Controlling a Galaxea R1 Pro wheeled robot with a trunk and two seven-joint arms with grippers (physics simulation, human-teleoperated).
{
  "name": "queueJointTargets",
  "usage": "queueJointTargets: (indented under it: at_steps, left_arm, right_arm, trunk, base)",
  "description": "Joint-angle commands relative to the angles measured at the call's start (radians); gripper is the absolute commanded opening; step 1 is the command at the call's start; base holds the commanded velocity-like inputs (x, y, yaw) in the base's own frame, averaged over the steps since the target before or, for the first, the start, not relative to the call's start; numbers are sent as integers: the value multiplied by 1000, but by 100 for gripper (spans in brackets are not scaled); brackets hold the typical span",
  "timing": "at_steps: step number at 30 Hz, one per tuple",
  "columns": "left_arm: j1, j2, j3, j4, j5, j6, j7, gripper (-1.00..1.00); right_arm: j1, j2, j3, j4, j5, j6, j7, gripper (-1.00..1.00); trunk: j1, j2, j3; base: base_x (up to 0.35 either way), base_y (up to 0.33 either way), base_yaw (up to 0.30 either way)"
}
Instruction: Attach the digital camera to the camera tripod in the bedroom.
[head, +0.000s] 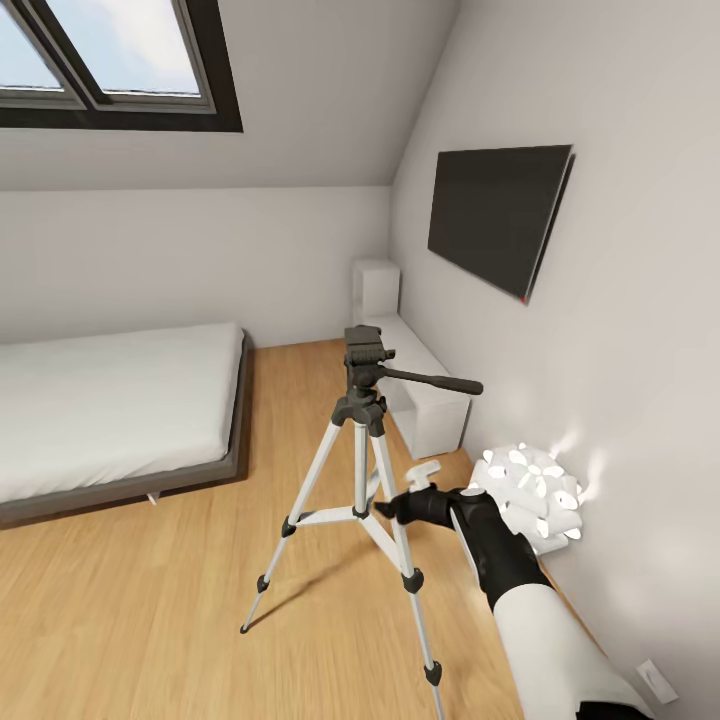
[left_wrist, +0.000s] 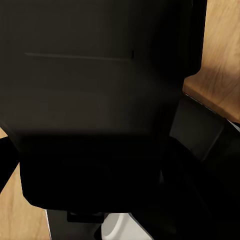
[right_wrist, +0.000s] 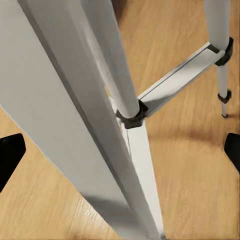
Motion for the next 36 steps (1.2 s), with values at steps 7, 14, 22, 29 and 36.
queueJointTargets:
  at_steps: [7,14,22,29,36]
  left_arm:
    - [-1,0,-8,0,9,1,-3,-100]
    - [-1,0,-8,0,9,1,-3,-100]
    - [-1,0,-8,-1,9,1,-3,-100]
    - [-1,0,-8,-1,9,1,-3,-100]
    - [-1,-1,-10,-1,8,0,-5,-100]
  right_arm:
    - [-1,12,-2,6,6,-13,-62,100]
    - [-5,16,-1,79,4,-29,-75,100]
    - [-12,16,-1,116,3,-69,-101,100]
    - [-17,16,-3,128,2,-81,-134,100]
    - [-18,16,-3,130,6,-129,-140,100]
  trunk:
    - [1,-2,-2]
    - [1,-2,-2]
    - [1,-2,-2]
    - [1,-2,-2]
    - [1,-2,-2]
  base:
    - [0,0,0]
    - [0,0,0]
    - [0,0,0]
    - [0,0,0]
    - [0,0,0]
